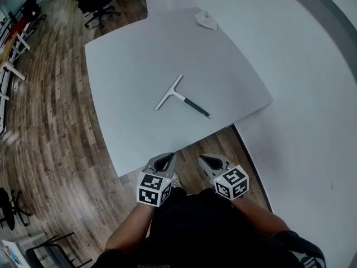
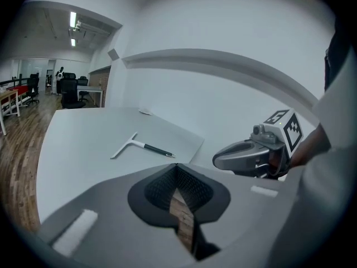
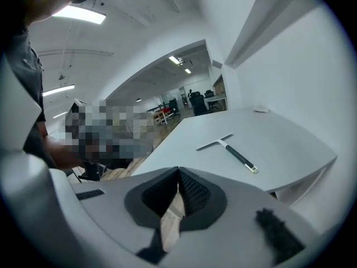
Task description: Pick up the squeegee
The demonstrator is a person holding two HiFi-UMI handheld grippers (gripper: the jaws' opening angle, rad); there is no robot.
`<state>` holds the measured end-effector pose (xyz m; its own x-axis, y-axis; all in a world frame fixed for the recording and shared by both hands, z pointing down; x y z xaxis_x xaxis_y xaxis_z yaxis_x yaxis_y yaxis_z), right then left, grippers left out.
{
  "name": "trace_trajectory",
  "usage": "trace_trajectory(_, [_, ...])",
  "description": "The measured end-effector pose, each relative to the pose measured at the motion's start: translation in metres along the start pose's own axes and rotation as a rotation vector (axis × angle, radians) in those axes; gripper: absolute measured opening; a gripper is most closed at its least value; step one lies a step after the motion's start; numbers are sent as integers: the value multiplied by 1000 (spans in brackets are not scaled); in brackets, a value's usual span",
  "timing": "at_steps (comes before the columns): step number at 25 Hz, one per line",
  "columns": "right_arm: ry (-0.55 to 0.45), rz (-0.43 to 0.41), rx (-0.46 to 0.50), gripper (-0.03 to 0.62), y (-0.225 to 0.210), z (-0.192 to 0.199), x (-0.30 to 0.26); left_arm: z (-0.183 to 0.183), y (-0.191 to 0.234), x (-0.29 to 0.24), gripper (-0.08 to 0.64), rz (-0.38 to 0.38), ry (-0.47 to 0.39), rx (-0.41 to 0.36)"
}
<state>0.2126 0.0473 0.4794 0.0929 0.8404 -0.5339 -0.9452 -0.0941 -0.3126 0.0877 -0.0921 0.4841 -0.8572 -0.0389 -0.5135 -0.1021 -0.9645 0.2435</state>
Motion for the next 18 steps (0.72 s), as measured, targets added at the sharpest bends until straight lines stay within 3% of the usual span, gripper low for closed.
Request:
trace_trajectory(7, [7,1,58,5,-3,-26,-30,-12,27,-7,8,17,-21,-47])
trace_trajectory(18, [39,-68,177,5,-21,-61,-55,-17,42,-15,8,-50,-23,-2])
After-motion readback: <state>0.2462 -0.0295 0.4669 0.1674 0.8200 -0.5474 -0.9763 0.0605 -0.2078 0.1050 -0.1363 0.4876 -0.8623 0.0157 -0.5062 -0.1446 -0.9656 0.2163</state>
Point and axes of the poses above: the fingertips, and each gripper's own axes: x backward along the fingers, y to its left, z out of its underside, the point moved 8 cm from there along x, backward along the fingers, and after that the axes turned 4 degrees about -x, right-handed, at the moved point
